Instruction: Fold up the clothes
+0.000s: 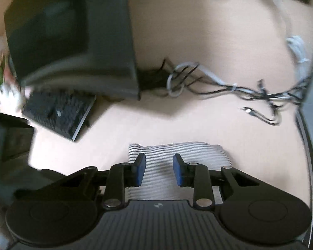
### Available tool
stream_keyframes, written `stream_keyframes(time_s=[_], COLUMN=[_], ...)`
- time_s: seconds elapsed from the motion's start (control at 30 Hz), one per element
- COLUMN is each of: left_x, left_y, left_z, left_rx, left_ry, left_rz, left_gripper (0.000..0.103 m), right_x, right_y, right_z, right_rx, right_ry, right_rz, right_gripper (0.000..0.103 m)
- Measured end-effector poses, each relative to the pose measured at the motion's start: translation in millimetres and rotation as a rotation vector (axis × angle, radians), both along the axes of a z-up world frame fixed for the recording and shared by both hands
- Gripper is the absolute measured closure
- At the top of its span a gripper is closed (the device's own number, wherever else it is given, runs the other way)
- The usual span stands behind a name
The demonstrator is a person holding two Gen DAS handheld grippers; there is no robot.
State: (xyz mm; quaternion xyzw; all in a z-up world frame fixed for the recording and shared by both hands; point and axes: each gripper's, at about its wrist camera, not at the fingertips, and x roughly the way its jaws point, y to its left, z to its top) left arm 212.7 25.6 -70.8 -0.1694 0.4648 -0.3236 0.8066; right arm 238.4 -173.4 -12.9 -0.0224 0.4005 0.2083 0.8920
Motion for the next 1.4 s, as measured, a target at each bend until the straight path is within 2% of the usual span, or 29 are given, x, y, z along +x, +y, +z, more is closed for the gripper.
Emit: stream_keyframes(time_s=[0.07, 0.17, 0.23, 0.3, 0.33, 0.37, 0.47, 0.63, 0.7, 0.77, 0.83, 0.97, 1.03, 1.1, 1.23, 1.33, 1.4], left_x=[-1, -1, -1, 0, 0, 0, -1, -4, -7, -13, -19, -35, -44, -52, -58, -60, -61], left_y=[1, -1, 0, 2, 3, 4, 7, 12, 8, -1, -12, -28, -28, -29, -35, -42, -47], left_z=[-1, -2, -3, -5, -6, -8, -12, -20, -17, -12, -6, 11, 20, 25, 9, -13, -23], left_rx=[-0.001, 0.019, 0.016, -0.003, -0.013, -0.023, -0.059, -0.124, -0.109, -0.063, -0.039, 0.004, -0.006, 0.014, 0.022, 0.022, 0.018], left_ry=[-0.003, -0.031, -0.028, -0.012, -0.007, -0.002, 0.010, 0.046, 0.049, 0.032, 0.019, -0.027, -0.040, -0.058, -0.020, 0.066, 0.092], left_rz=[-0.006, -0.002, -0.003, -0.010, -0.006, -0.001, 0.020, 0.098, 0.137, 0.172, 0.209, 0.298, 0.368, 0.442, 0.537, 0.553, 0.558], left_gripper=[0.093, 0.093, 0.093, 0.093, 0.093, 0.093, 0.093, 0.093, 0.093, 0.092, 0.073, 0.058, 0.037, 0.022, 0.015, 0.015, 0.015], right_x=[15, 22, 17, 3, -6, -19, -56, -91, -89, -83, -80, -80, -79, -76, -57, -47, -42], right_y=[11, 19, 20, 9, 2, -6, -29, -54, -66, -76, -82, -92, -100, -109, -120, -122, -121], right_z=[-19, -35, -30, -17, -10, -5, 6, -27, -42, -50, -51, -31, -19, -9, -12, -20, -25], right_rx=[-0.088, -0.119, -0.113, -0.083, -0.074, -0.081, -0.106, -0.184, -0.139, -0.094, -0.062, -0.057, -0.041, -0.024, 0.014, 0.027, 0.044], right_ry=[0.043, 0.039, 0.021, -0.013, -0.033, -0.056, -0.116, -0.068, -0.043, -0.018, -0.016, -0.111, -0.153, -0.188, -0.164, -0.124, -0.101], right_rz=[0.026, 0.018, 0.004, -0.023, -0.045, -0.075, -0.155, -0.125, -0.134, -0.145, -0.113, 0.000, 0.041, 0.078, 0.103, 0.090, 0.102], right_gripper=[0.073, 0.071, 0.071, 0.065, 0.055, 0.039, 0.016, 0.007, 0.004, 0.000, 0.000, 0.000, 0.000, 0.000, 0.000, 0.000, 0.000])
